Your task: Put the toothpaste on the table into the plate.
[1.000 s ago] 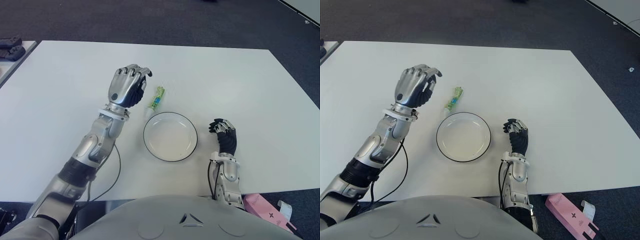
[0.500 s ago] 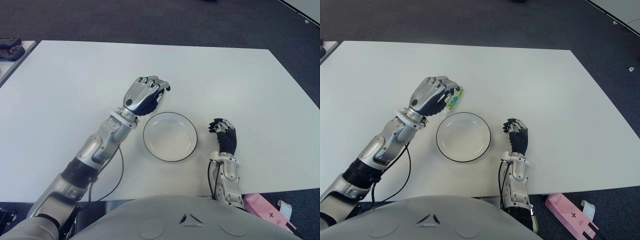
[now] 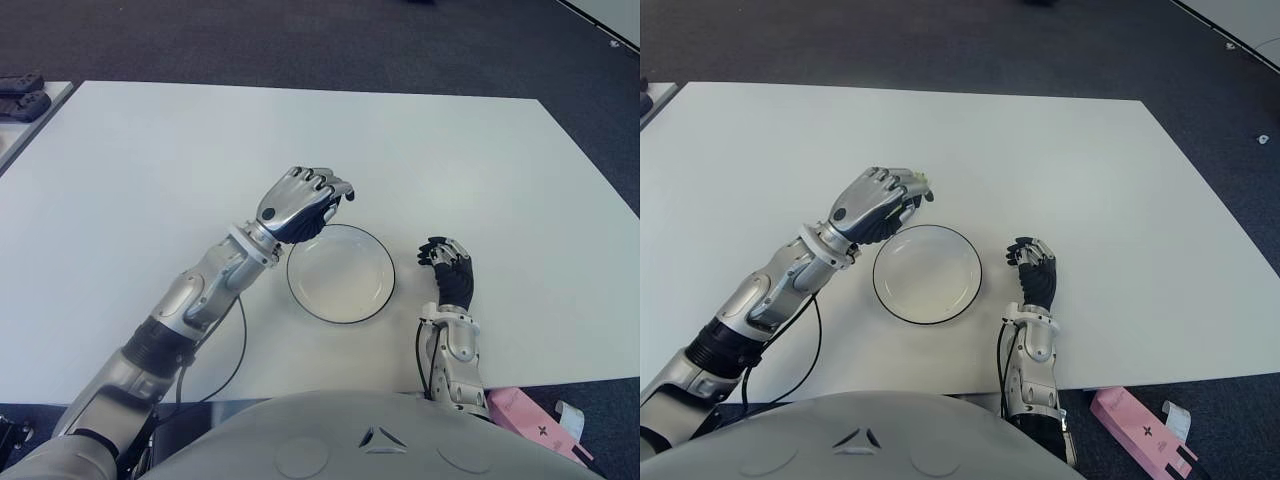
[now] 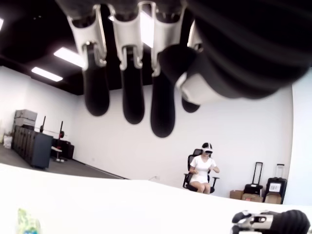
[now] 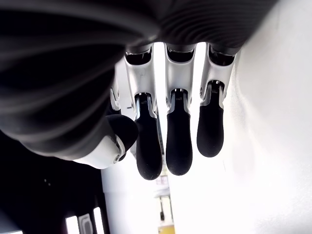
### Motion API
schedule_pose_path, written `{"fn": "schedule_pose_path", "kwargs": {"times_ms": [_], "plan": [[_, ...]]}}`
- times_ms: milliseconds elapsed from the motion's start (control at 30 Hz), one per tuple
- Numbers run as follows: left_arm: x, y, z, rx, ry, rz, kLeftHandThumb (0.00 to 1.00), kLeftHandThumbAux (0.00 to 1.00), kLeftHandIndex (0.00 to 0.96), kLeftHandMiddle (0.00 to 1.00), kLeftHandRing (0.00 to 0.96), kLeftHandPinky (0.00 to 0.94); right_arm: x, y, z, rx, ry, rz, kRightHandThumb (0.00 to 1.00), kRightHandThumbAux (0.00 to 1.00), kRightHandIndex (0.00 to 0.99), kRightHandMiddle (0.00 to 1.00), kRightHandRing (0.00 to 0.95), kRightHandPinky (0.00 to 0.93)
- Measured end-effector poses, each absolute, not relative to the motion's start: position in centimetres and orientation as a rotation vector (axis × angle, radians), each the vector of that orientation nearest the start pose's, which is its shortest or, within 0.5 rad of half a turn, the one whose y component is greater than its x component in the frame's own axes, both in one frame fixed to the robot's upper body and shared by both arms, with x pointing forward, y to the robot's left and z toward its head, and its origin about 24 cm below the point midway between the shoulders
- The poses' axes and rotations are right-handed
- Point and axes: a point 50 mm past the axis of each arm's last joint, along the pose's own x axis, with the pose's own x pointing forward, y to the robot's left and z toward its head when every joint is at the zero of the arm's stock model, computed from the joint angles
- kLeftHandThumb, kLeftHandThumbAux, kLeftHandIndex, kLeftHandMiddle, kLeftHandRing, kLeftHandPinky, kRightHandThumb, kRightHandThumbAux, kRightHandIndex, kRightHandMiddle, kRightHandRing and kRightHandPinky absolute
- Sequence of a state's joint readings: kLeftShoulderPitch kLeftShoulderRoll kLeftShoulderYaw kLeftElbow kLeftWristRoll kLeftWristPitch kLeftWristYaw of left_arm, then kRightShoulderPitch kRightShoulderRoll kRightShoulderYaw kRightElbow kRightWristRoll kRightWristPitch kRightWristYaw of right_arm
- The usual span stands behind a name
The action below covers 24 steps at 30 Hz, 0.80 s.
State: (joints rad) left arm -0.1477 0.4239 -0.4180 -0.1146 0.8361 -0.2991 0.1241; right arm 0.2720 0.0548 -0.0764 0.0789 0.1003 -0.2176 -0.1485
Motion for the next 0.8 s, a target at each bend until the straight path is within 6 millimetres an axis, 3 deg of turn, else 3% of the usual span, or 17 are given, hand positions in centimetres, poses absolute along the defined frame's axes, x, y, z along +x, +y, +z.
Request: {"fn": "schedule_pose_path", "kwargs": {"times_ms": [167, 467, 533, 567, 600, 667, 767, 800], "plan": [[25.4, 10.1, 8.5, 1.205, -0.555, -0.457, 0.851, 0.664, 0.405, 0.568, 0.78, 0.736, 18.5, -18.2, -1.5, 0.121, 0.126, -0.336, 0.706, 0.723, 0.431, 0.553, 0.54, 0.528], [28.1, 11.7, 7.1, 1.276, -0.158, -0.33, 0.836, 0.667, 0.39, 0.568, 0.7, 0.648, 18.5, -18.2, -1.4, 0.122, 0.126, -0.342, 0.707, 0.723, 0.43, 0.555, 0.546, 0.534], [28.7, 11.9, 6.9, 1.292, -0.077, -0.29, 0.772, 0.678, 0.408, 0.636, 0.694, 0.633, 18.5, -18.1, -1.4, 0.123, 0.127, -0.344, 0.707, 0.723, 0.43, 0.555, 0.546, 0.534], [29.1, 11.9, 6.8, 1.304, -0.036, -0.27, 0.674, 0.582, 0.383, 0.622, 0.649, 0.601, 18.6, -18.1, -1.4, 0.123, 0.128, -0.345, 0.707, 0.723, 0.43, 0.554, 0.545, 0.532], [29.4, 11.9, 6.6, 1.319, 0.003, -0.252, 0.638, 0.548, 0.375, 0.617, 0.633, 0.59, 18.6, -18.1, -1.4, 0.124, 0.128, -0.346, 0.707, 0.723, 0.43, 0.554, 0.545, 0.531], [30.0, 11.9, 6.3, 1.349, 0.072, -0.22, 0.514, 0.453, 0.288, 0.505, 0.484, 0.48, 18.6, -18.1, -1.4, 0.125, 0.131, -0.347, 0.707, 0.723, 0.43, 0.553, 0.544, 0.529], [30.7, 11.6, 6.1, 1.387, 0.14, -0.181, 0.371, 0.388, 0.139, 0.316, 0.258, 0.262, 18.6, -18.1, -1.4, 0.126, 0.131, -0.349, 0.706, 0.723, 0.43, 0.555, 0.546, 0.533], [30.9, 11.4, 5.9, 1.398, 0.156, -0.176, 0.349, 0.38, 0.117, 0.287, 0.225, 0.228, 18.6, -18.1, -1.4, 0.126, 0.131, -0.349, 0.706, 0.723, 0.43, 0.555, 0.546, 0.533]]}}
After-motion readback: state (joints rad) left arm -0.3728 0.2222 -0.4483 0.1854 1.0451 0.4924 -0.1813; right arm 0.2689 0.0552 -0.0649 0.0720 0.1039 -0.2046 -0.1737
